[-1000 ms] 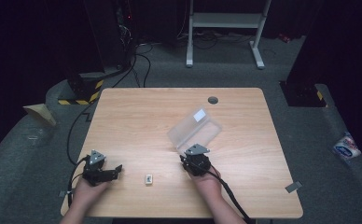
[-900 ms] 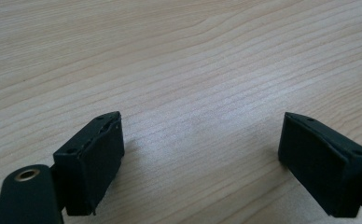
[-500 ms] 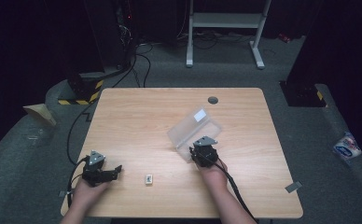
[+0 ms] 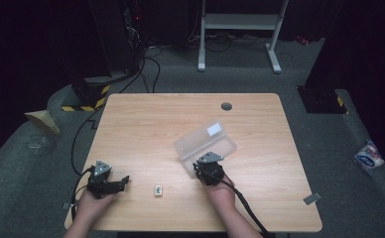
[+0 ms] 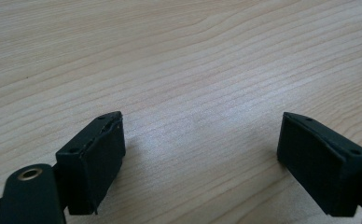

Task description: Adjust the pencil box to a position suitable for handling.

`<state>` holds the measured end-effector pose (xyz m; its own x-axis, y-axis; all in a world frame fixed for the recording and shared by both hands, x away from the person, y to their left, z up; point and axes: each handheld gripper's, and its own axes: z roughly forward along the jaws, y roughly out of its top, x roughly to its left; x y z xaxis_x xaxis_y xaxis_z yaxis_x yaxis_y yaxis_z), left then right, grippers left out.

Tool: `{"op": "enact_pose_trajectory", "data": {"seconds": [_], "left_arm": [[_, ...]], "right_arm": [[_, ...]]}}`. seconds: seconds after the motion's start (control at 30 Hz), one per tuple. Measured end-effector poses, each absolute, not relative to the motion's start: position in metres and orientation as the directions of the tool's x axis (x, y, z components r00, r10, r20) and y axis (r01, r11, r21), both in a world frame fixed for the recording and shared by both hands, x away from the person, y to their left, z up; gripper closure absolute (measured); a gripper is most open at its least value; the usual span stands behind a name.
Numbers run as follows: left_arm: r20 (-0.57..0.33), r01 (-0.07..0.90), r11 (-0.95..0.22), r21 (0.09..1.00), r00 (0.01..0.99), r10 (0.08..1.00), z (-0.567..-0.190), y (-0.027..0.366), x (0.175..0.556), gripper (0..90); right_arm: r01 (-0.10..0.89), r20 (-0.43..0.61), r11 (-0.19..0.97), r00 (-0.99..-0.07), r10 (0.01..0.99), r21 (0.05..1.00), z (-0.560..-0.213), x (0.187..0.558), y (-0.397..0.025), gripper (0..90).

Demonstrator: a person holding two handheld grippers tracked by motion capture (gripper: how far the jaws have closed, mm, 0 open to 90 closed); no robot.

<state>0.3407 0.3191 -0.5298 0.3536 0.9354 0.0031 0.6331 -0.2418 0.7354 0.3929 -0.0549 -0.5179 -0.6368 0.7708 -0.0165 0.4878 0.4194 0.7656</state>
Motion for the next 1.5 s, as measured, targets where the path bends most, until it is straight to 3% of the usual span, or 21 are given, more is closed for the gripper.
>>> {"op": "enact_pose_trajectory", "data": {"seconds": [0.23, 0.5, 0.87, 1.27, 1.5], "left_arm": [[0.007, 0.632, -0.244, 0.736, 0.353, 0.936, -0.53, 0.319, 0.34, 15.5], [0.007, 0.633, -0.243, 0.735, 0.352, 0.936, -0.53, 0.32, 0.34, 15.8], [0.007, 0.632, -0.245, 0.735, 0.354, 0.935, -0.53, 0.32, 0.34, 15.9], [0.007, 0.632, -0.244, 0.735, 0.354, 0.935, -0.53, 0.32, 0.34, 15.9], [0.008, 0.632, -0.245, 0.735, 0.354, 0.935, -0.53, 0.32, 0.34, 15.9]], "right_arm": [[0.477, 0.002, 0.376, -0.62, 0.784, 0.795, -0.508, 0.389, -0.064, 60.2], [0.509, -0.018, 0.321, -0.513, 0.858, 0.798, -0.501, 0.408, -0.114, 58.3], [0.569, -0.02, 0.234, -0.356, 0.934, 0.788, -0.507, 0.453, -0.164, 61.5], [0.615, -0.012, 0.244, -0.356, 0.935, 0.75, -0.516, 0.465, -0.168, 77.1], [0.612, -0.04, 0.29, -0.388, 0.921, 0.736, -0.516, 0.457, -0.161, 78.0]]}}
